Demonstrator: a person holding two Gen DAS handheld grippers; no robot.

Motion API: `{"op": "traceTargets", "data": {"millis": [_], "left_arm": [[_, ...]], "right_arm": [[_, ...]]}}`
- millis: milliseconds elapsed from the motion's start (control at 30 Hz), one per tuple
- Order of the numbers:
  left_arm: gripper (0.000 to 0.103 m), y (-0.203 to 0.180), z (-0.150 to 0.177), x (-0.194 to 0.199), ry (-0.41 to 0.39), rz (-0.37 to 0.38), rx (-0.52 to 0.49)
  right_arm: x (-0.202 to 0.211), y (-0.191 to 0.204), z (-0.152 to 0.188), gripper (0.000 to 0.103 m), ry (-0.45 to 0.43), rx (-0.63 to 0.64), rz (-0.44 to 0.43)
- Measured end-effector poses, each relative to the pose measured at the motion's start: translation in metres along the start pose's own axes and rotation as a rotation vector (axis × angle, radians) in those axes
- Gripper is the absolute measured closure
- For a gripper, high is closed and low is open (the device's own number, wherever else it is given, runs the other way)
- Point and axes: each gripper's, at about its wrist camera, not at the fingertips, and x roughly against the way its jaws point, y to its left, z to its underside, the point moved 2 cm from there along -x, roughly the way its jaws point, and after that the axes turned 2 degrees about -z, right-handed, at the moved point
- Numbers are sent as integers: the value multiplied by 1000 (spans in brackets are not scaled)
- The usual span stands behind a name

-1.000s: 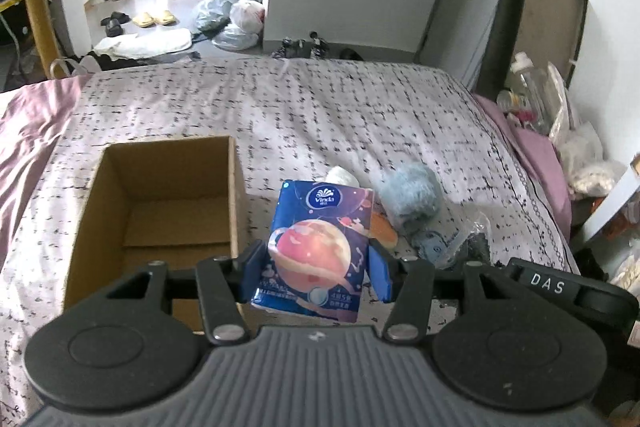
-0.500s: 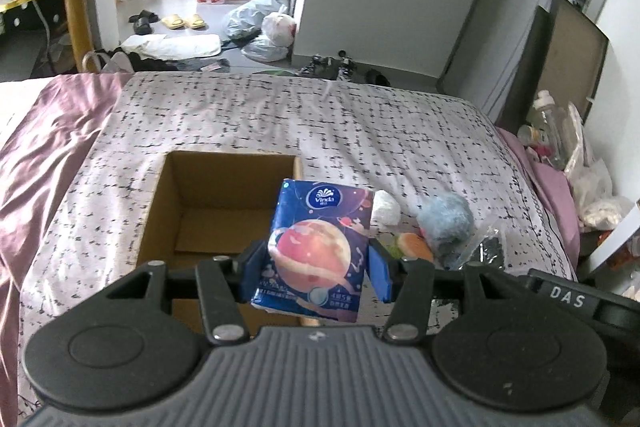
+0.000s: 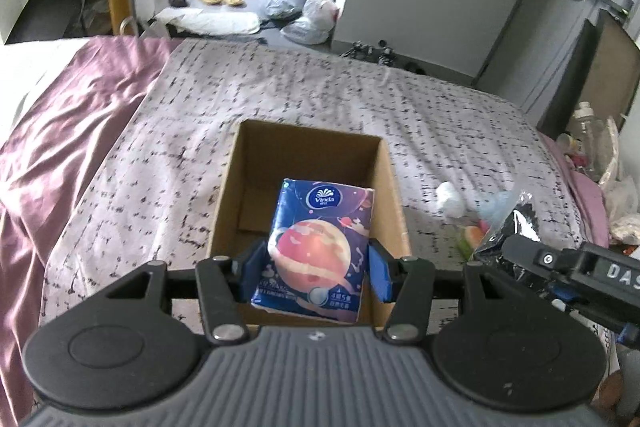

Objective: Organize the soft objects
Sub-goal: 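Carry the tissue pack into the box and open the left gripper while the right carries the bag, then open the right gripper to drop the bag into the box while the left withdraws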

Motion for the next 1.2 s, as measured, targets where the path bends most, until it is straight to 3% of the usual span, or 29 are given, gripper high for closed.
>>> {"op": "traceTargets", "data": {"millis": [433,600,867,1000,1067,1200], "left_arm": [[45,26,-4,-15,26,-10,39],[37,37,-7,-5,1,-31,62],[36,47,-10,8,6,-24,90],[29,44,-9,14,13,-31,91],[28,41,-9,18,9,-32,89],[23,35,-8,23,12,-39,85]], "right_arm": [[-27,42,11,66,65,68,-47],[-33,50,12,66,90,66,-64],[-42,61,10,62,156,79,-127],[-41,63,5,47,185,98,-179],[-32,60,-2,36,165,100,-185],[-13,55,-15,25,122,127,-176]]}}
